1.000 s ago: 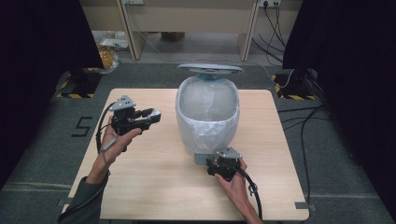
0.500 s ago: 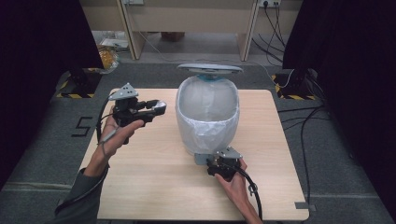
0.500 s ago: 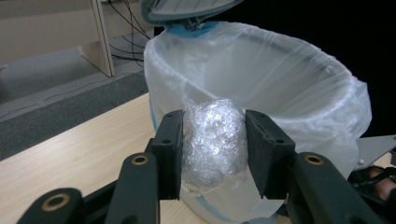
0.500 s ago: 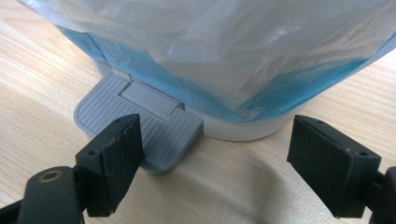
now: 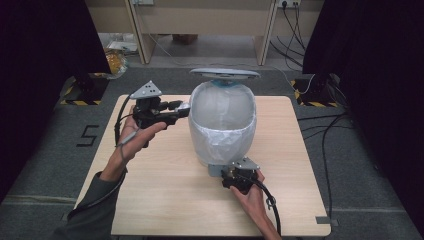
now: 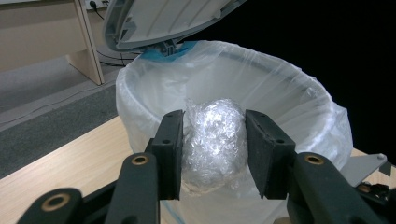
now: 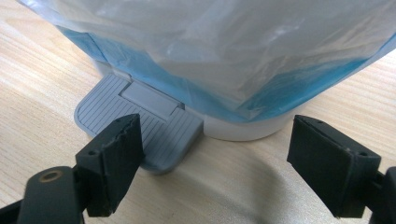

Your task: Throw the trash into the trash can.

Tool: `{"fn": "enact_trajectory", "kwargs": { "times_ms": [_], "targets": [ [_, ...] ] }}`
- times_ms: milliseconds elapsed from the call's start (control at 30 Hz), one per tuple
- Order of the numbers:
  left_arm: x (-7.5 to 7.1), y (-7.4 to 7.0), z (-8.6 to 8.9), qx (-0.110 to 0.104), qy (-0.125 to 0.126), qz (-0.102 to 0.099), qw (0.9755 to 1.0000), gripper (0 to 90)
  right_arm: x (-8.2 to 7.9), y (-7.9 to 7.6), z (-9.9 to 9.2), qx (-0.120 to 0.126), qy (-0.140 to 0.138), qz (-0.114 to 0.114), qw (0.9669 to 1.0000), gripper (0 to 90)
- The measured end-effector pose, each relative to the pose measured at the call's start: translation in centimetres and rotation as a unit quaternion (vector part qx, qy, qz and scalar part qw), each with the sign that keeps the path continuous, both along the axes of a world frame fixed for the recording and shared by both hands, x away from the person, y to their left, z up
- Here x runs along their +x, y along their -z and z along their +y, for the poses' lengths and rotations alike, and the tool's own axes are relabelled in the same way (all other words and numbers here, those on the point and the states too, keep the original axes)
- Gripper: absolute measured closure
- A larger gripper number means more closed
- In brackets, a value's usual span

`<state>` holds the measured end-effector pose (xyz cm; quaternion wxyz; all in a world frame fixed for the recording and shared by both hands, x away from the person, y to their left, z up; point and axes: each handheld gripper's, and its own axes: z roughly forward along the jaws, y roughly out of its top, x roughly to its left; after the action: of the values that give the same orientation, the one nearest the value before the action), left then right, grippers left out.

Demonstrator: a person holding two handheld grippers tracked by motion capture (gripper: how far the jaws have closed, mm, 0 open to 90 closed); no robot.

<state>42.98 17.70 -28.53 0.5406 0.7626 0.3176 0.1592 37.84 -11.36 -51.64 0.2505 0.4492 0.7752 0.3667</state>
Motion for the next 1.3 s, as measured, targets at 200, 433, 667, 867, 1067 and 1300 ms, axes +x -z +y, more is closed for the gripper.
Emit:
{"fn": "enact_trajectory", "kwargs": {
  "times_ms": [200,433,667,867,1067,1300],
  "targets": [
    [0.5,-0.4,-1.4,0.003,0.008,-0.001,1.0000,58.8,0.0,0.0,0.0,0.000,-0.001,0.002,1.0000,18.0],
    [1.3,-0.6,-3.0,0.005,0.012,0.001,0.9999,58.8,0.0,0.0,0.0,0.000,-0.001,0.001,1.0000,18.1],
    [2.5,-0.3,-4.4,0.003,0.010,0.009,0.9999,58.8,0.0,0.0,0.0,0.000,0.000,0.001,1.0000,18.1],
    [3.1,0.1,-6.0,0.016,0.015,0.010,0.9997,58.6,0.0,0.0,0.0,0.000,0.000,0.000,1.0000,18.0],
    [3.3,0.4,-7.2,0.024,0.012,0.002,0.9996,57.9,0.0,0.0,0.0,0.000,0.000,0.000,1.0000,18.1],
    [3.6,0.9,-8.0,0.030,0.015,0.011,0.9994,54.3,0.0,0.0,0.0,0.000,-0.001,0.000,1.0000,18.1]
  ]
}}
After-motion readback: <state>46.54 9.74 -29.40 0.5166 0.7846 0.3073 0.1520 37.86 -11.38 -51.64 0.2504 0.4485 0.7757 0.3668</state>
